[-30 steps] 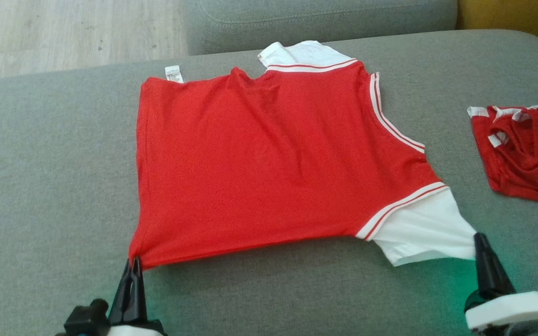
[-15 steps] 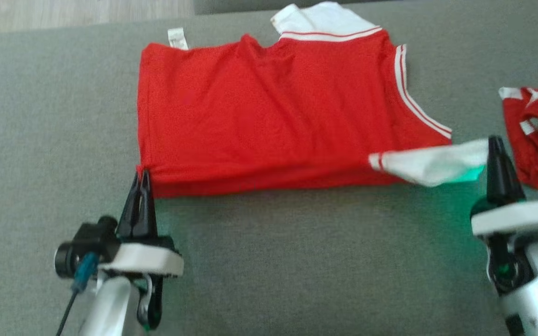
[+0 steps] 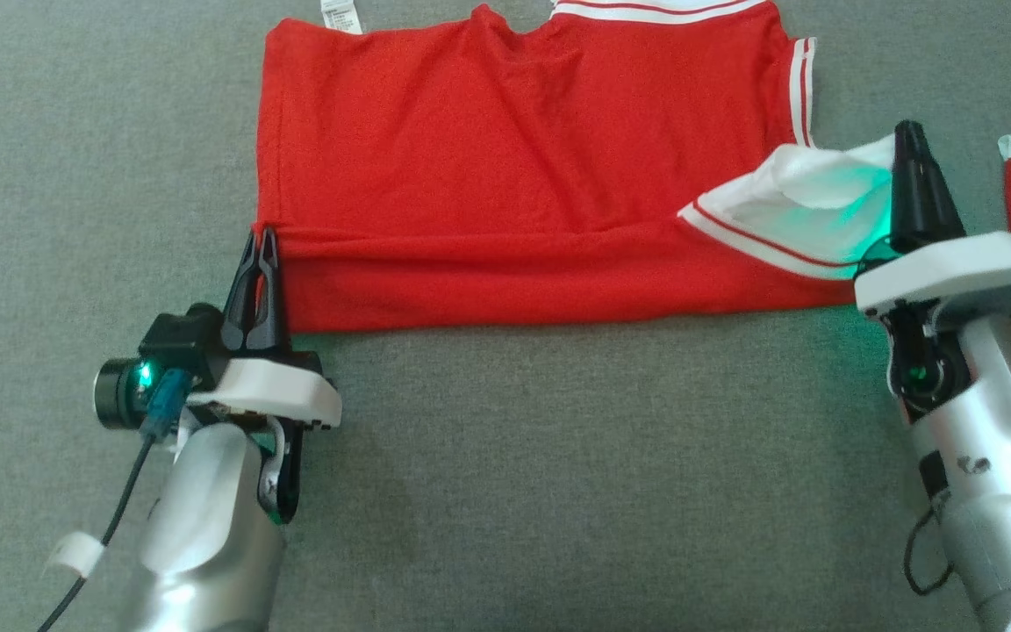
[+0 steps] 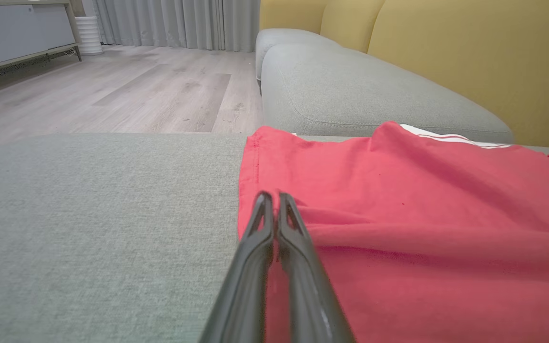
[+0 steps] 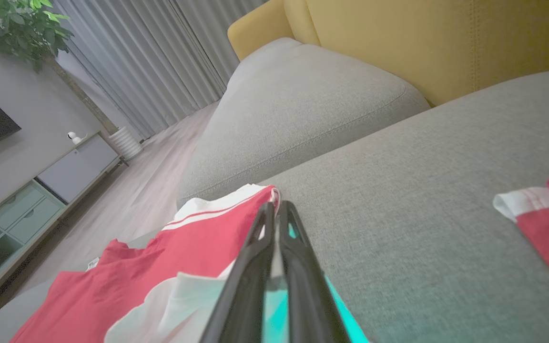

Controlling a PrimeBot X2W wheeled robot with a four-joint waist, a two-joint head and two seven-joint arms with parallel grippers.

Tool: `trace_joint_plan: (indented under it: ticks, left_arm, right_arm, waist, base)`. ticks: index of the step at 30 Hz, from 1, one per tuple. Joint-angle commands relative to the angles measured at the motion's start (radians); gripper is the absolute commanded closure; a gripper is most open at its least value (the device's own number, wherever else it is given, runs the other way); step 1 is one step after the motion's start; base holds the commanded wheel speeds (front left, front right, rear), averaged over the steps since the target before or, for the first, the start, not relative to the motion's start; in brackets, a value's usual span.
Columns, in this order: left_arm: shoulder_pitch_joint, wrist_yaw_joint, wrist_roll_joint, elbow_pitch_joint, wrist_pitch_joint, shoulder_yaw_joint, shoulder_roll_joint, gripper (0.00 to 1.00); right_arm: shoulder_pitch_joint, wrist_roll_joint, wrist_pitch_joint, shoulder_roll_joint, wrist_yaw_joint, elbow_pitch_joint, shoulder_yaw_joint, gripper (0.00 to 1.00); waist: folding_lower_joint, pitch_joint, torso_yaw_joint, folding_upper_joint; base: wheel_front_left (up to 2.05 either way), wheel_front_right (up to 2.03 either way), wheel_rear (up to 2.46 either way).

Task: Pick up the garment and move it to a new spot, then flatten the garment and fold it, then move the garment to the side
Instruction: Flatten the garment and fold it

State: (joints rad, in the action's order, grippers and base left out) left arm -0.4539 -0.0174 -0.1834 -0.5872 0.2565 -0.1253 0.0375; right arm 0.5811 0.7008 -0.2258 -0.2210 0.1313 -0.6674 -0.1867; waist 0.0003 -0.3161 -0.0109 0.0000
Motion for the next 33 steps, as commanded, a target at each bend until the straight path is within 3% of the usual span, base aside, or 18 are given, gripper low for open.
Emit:
trace_joint_plan:
  ticks: [1, 2, 5, 10, 16, 21, 33]
  left_arm:
    - [-0.027, 0.013, 0.016, 0.013, 0.005, 0.038, 0.013, 0.29]
    - [-0.026, 0.018, 0.013, 0.007, 0.005, 0.04, 0.013, 0.0]
    - [-0.003, 0.033, 0.003, 0.011, 0.005, 0.049, 0.013, 0.0]
    - [0.073, 0.055, 0.004, 0.072, 0.005, 0.062, 0.013, 0.0]
    - [0.206, 0.086, 0.009, 0.169, 0.005, 0.045, 0.013, 0.0]
    - [0.303, 0.101, 0.01, 0.21, 0.005, 0.032, 0.013, 0.0]
    - [0.458, 0.092, -0.008, 0.222, 0.005, 0.023, 0.013, 0.0]
  right_arm:
    - [0.033, -0.016, -0.024, 0.015, -0.001, 0.007, 0.001, 0.0]
    - [0.041, -0.033, -0.028, 0.018, -0.001, -0.002, 0.005, 0.0]
    - [0.046, -0.121, -0.035, 0.02, -0.001, 0.029, 0.044, 0.0]
    - [-0.074, -0.305, -0.036, 0.074, -0.001, 0.207, 0.186, 0.0]
    - [-0.256, -0.464, -0.036, 0.126, -0.001, 0.313, 0.201, 0.0]
    - [-0.355, -0.502, -0.036, 0.156, -0.001, 0.315, 0.217, 0.0]
    - [-0.481, -0.505, -0.036, 0.17, -0.001, 0.246, 0.191, 0.0]
  waist:
    - [-0.0003, 0.003, -0.002, 0.0]
    - [-0.0003, 0.006, -0.002, 0.0]
    - [-0.0003, 0.015, -0.002, 0.0]
    - [-0.0003, 0.049, -0.008, 0.0]
    - [-0.0003, 0.109, -0.012, 0.0]
    - [-0.0003, 0.164, -0.01, 0.0]
    - [-0.0003, 0.266, 0.0, 0.0]
  base:
    - [0.0, 0.0, 0.0]
    - [0.0, 0.0, 0.0]
    - [0.0, 0.0, 0.0]
    - [0.0, 0.0, 0.0]
    - [0.0, 0.0, 0.0]
    - [0.0, 0.0, 0.0]
    - [0.0, 0.0, 0.0]
